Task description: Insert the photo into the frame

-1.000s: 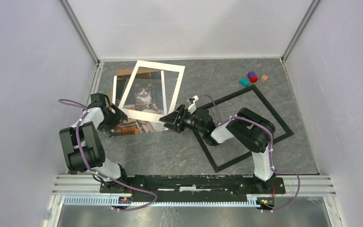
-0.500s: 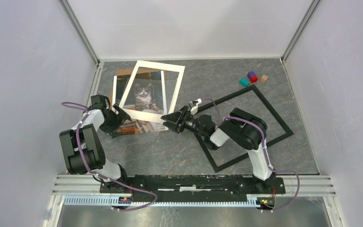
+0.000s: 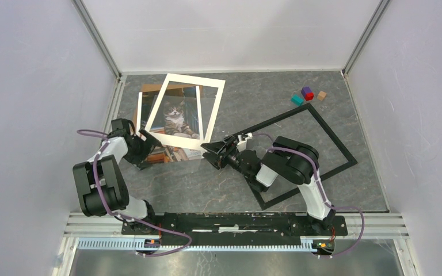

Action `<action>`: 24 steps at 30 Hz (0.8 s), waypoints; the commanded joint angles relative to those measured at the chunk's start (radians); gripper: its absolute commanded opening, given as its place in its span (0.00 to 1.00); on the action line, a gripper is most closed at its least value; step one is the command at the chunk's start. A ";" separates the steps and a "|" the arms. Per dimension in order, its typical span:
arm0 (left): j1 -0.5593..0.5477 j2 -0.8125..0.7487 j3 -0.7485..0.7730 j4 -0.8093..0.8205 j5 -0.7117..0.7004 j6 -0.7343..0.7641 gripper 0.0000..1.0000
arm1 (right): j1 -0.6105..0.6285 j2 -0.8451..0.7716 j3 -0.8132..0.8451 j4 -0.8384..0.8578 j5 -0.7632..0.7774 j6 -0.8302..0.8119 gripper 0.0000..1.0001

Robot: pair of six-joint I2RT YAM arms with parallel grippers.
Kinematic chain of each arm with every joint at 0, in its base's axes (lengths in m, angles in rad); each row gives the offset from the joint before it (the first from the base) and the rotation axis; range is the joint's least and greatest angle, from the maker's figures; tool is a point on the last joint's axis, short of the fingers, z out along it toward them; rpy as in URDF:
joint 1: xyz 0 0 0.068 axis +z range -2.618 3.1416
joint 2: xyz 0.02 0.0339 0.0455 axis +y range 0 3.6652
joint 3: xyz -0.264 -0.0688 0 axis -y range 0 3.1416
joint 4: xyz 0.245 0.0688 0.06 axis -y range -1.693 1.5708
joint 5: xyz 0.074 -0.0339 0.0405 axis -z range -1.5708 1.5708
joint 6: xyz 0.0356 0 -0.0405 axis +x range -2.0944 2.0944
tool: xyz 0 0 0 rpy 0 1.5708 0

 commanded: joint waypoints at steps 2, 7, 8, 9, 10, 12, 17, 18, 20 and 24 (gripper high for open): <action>-0.006 -0.011 -0.051 -0.017 0.020 -0.042 1.00 | 0.025 0.009 0.008 0.213 0.112 0.088 0.73; -0.005 -0.021 -0.059 -0.012 0.038 -0.053 1.00 | 0.045 0.001 0.004 0.162 0.170 0.128 0.67; -0.005 -0.023 -0.061 -0.012 0.038 -0.055 1.00 | 0.052 0.005 0.004 0.152 0.184 0.158 0.66; -0.006 -0.027 -0.062 -0.013 0.040 -0.054 1.00 | 0.056 0.011 0.008 0.155 0.197 0.175 0.64; -0.005 -0.028 -0.064 -0.012 0.040 -0.056 1.00 | 0.061 0.015 0.014 0.151 0.202 0.197 0.62; -0.006 -0.033 -0.067 -0.011 0.041 -0.057 1.00 | 0.066 0.016 0.032 0.122 0.199 0.215 0.60; -0.006 -0.038 -0.068 -0.010 0.041 -0.059 1.00 | 0.071 -0.042 0.044 -0.060 0.199 0.201 0.60; -0.006 -0.040 -0.069 -0.006 0.043 -0.061 1.00 | 0.070 -0.046 0.053 -0.099 0.188 0.204 0.60; -0.005 -0.039 -0.069 -0.006 0.046 -0.062 1.00 | 0.070 -0.042 0.067 -0.149 0.180 0.196 0.58; -0.006 -0.041 -0.068 -0.006 0.049 -0.057 1.00 | 0.065 -0.032 0.083 -0.196 0.164 0.158 0.57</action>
